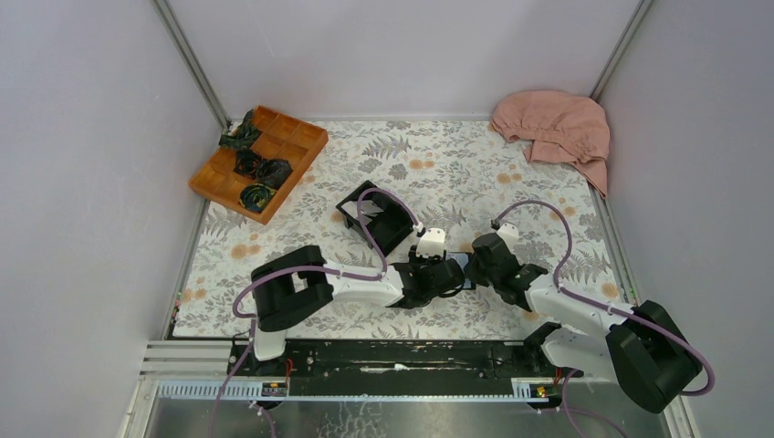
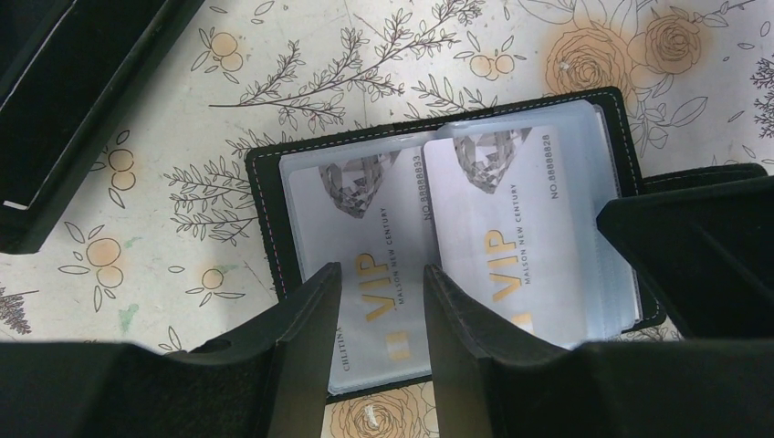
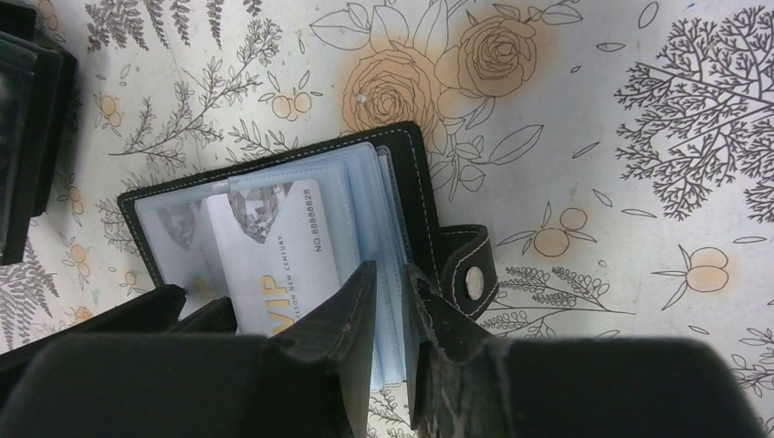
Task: Put the credit cards into the card holder
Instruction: Turn over the card slot in the card holder.
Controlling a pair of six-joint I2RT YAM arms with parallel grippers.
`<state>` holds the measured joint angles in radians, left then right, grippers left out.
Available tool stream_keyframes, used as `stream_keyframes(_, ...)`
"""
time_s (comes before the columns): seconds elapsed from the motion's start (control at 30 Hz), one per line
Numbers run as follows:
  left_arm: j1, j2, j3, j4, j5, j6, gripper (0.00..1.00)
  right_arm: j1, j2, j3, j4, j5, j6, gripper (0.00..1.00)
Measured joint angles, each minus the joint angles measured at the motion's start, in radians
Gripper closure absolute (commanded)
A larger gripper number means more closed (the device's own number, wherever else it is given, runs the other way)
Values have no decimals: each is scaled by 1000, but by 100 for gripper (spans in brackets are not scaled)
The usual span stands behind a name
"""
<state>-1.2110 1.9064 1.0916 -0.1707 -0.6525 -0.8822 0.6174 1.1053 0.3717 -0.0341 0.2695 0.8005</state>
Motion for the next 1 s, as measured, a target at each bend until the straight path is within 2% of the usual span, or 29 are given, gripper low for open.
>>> stream_keyframes(0.33, 0, -4, -7, 8, 1, 0, 55, 14, 44, 18, 10, 1, -6, 76)
stream_keyframes(1.0, 0, -17, -35, 42, 3, -1, 55, 45, 13, 27, -4, -19, -10, 76)
